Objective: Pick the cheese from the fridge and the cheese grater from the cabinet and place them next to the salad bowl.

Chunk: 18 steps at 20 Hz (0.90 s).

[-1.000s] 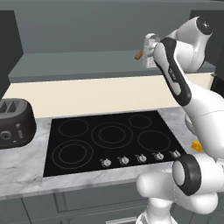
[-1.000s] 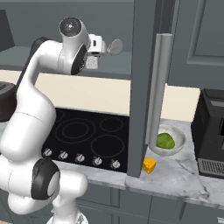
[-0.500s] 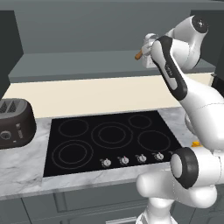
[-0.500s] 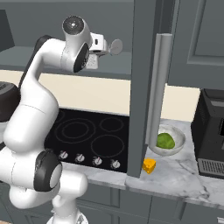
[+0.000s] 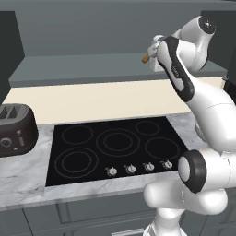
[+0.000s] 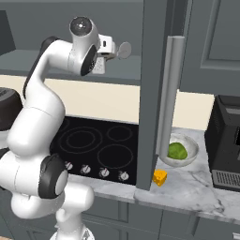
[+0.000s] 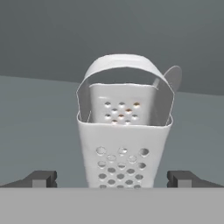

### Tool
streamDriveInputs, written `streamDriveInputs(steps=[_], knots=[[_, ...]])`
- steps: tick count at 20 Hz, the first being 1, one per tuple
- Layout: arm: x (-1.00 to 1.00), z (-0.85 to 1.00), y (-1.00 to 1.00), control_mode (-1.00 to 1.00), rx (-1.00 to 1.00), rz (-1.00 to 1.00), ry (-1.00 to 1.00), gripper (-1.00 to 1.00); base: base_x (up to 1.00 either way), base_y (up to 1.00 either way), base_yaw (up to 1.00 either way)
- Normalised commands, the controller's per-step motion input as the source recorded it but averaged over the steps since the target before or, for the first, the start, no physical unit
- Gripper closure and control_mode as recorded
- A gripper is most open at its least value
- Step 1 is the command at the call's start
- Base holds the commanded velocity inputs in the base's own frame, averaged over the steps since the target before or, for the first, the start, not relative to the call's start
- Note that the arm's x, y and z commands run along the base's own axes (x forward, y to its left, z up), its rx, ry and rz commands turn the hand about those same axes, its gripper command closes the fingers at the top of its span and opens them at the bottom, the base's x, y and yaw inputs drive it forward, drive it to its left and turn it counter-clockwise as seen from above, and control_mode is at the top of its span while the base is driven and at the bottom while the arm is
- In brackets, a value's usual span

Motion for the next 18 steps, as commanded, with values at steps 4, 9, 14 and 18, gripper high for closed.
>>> streamDriveInputs(steps=[4, 9, 14, 18], knots=[[0.11, -0.02, 0.0, -1.0, 0.0, 0.0, 0.0, -1.0, 0.0, 0.0, 0.0], [0.15, -0.06, 0.0, -1.0, 0.0, 0.0, 0.0, -1.0, 0.0, 0.0, 0.0], [0.17, -0.08, 0.0, -1.0, 0.0, 0.0, 0.0, -1.0, 0.0, 0.0, 0.0], [0.17, -0.08, 0.0, -1.0, 0.0, 0.0, 0.0, -1.0, 0.0, 0.0, 0.0]])
